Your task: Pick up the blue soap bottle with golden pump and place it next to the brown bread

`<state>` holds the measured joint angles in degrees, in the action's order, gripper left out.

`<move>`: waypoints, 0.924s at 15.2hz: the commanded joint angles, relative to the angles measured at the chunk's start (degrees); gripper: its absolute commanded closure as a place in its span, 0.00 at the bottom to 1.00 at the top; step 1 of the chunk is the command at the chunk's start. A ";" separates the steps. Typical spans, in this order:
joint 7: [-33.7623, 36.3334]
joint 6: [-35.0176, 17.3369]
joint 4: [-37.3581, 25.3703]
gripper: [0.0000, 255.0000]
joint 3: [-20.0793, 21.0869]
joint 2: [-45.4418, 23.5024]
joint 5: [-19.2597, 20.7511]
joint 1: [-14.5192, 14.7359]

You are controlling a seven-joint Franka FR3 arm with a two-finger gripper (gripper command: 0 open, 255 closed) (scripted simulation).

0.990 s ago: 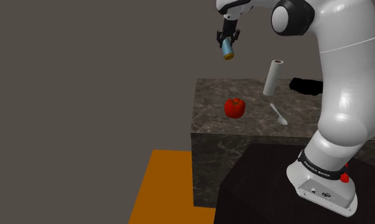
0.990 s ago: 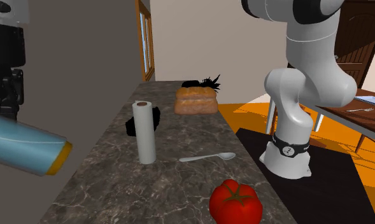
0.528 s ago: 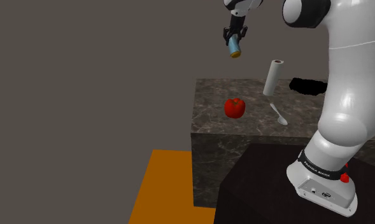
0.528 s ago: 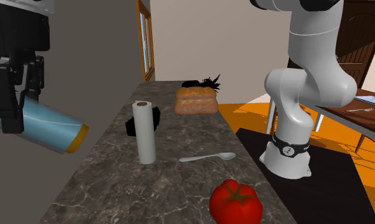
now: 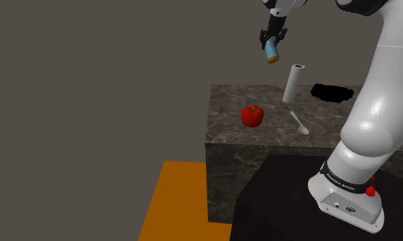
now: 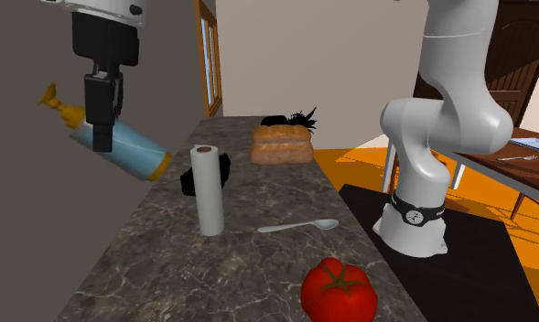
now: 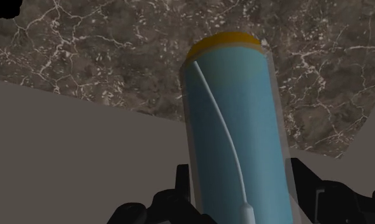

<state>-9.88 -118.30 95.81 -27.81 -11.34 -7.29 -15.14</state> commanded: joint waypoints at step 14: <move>-14.04 -2.88 16.85 1.00 -7.43 15.30 4.69 -6.99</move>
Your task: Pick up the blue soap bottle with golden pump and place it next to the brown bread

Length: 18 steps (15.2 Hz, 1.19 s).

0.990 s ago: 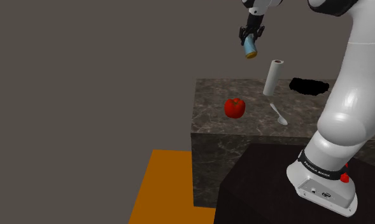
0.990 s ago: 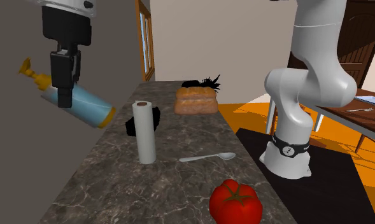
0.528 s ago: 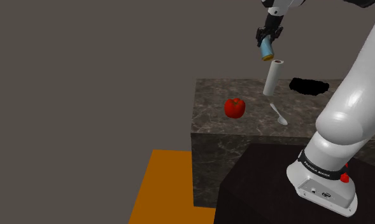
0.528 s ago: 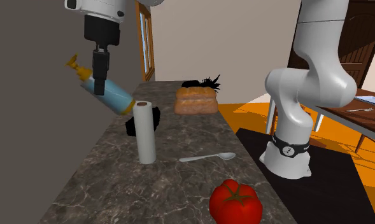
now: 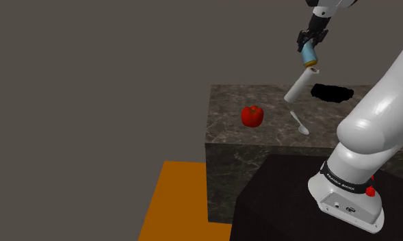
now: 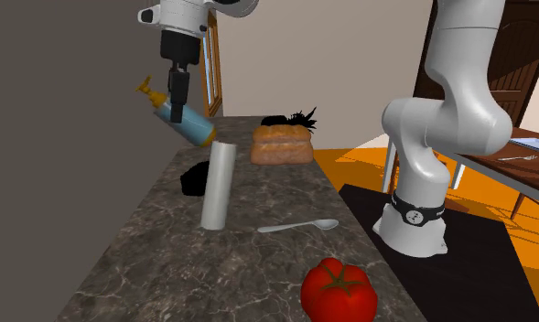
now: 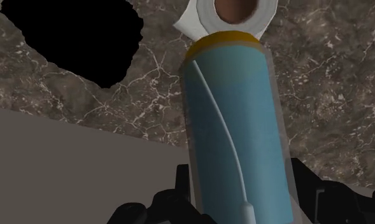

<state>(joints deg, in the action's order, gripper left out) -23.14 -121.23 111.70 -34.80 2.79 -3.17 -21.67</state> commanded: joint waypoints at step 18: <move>-26.03 3.76 0.53 1.00 -15.13 2.72 -2.16 -10.02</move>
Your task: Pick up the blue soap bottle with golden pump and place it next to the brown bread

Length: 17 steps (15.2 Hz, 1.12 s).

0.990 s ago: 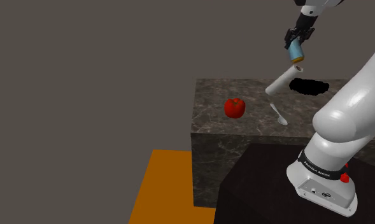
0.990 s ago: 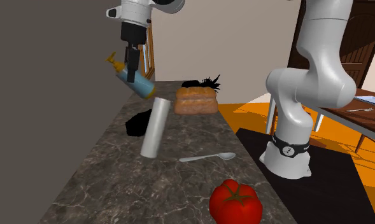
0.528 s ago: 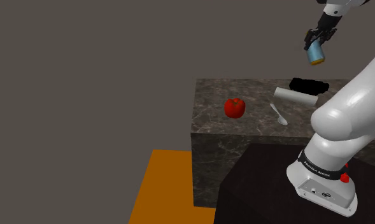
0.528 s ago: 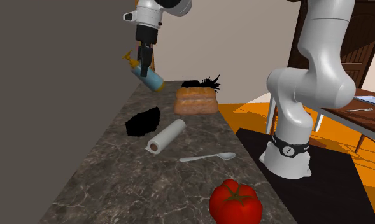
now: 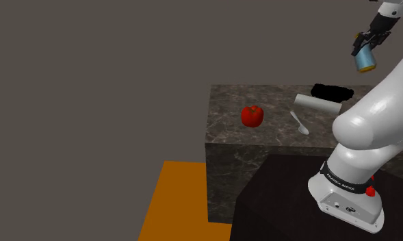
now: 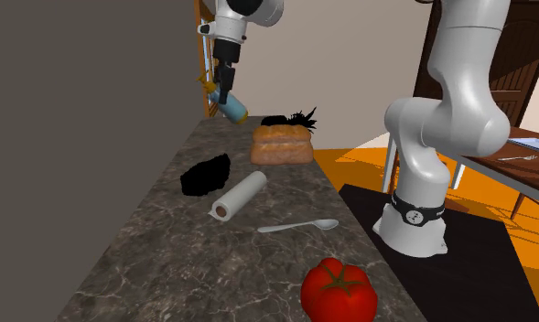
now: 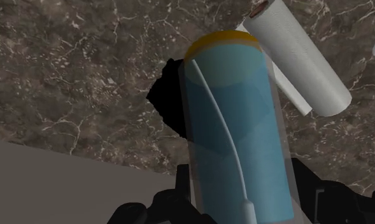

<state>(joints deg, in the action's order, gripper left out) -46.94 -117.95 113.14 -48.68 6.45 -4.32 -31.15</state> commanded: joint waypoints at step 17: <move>-36.16 15.01 -23.34 1.00 -8.88 -27.22 -26.10 -24.85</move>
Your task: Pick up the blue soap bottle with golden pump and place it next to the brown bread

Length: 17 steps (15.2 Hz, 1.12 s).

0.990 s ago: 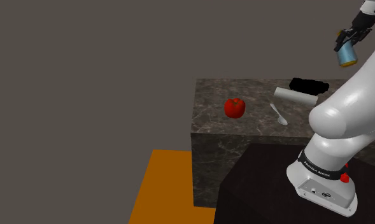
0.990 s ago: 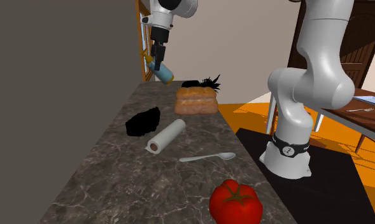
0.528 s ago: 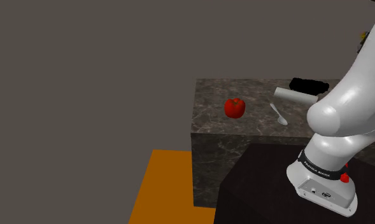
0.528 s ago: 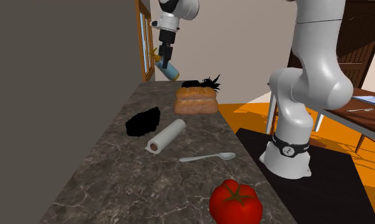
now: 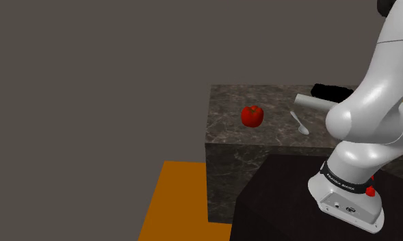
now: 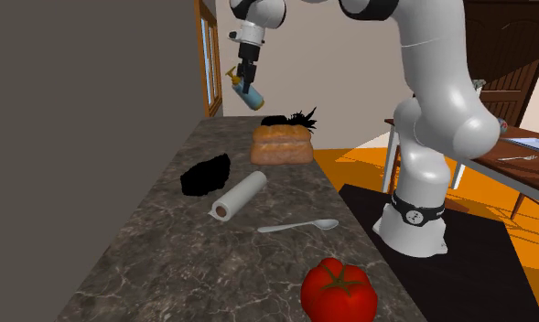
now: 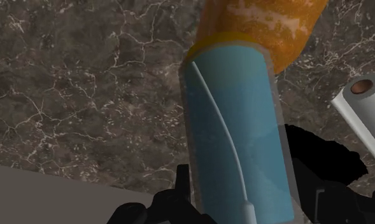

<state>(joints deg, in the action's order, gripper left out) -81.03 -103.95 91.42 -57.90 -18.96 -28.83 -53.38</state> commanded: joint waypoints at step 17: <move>-12.25 11.12 -26.28 1.00 7.43 -21.45 -13.84 -29.47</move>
<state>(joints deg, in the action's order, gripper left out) -92.97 -92.09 64.18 -50.42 -40.50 -42.67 -83.25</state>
